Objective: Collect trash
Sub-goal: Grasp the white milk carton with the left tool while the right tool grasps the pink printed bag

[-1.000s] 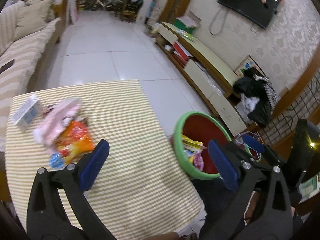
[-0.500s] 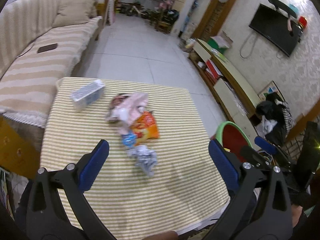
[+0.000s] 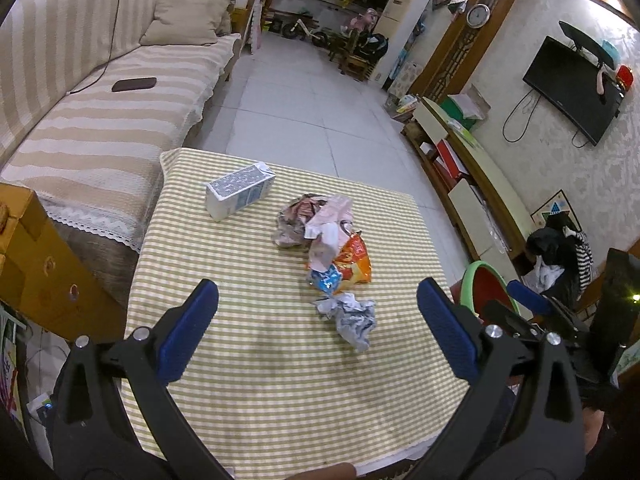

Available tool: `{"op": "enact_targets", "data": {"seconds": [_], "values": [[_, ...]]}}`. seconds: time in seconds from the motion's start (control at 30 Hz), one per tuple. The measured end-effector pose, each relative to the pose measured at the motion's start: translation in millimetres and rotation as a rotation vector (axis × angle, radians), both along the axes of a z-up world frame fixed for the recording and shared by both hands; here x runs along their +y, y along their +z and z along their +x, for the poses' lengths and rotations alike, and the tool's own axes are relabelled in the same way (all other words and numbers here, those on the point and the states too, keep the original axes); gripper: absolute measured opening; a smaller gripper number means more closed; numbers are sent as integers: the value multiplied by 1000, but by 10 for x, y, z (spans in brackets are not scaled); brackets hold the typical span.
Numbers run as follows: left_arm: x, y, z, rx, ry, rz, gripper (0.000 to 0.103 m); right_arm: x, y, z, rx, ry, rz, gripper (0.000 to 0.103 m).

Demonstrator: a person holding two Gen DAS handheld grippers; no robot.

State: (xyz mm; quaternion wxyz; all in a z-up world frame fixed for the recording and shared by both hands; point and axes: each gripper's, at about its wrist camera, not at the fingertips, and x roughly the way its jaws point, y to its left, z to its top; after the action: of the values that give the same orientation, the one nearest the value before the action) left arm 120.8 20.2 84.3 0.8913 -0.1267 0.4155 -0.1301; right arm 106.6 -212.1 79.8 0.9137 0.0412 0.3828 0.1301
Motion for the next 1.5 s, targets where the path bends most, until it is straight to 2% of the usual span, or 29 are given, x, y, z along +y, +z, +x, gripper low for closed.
{"op": "enact_targets", "data": {"seconds": [0.3, 0.6, 1.0, 1.23, 1.5], "values": [[154, -50, 249, 13, -2, 27, 97, 166, -24, 281, 17, 3, 27, 92], [286, -175, 744, 40, -70, 128, 97, 474, -153, 762, 77, -3, 33, 94], [396, -731, 1552, 124, -92, 171, 97, 679, -628, 1534, 245, -73, 80, 96], [342, -1048, 1896, 161, -112, 207, 97, 702, -896, 1782, 308, -97, 85, 96], [251, -1268, 2168, 165, -145, 248, 97, 767, -1082, 1891, 330, -79, 71, 96]]}}
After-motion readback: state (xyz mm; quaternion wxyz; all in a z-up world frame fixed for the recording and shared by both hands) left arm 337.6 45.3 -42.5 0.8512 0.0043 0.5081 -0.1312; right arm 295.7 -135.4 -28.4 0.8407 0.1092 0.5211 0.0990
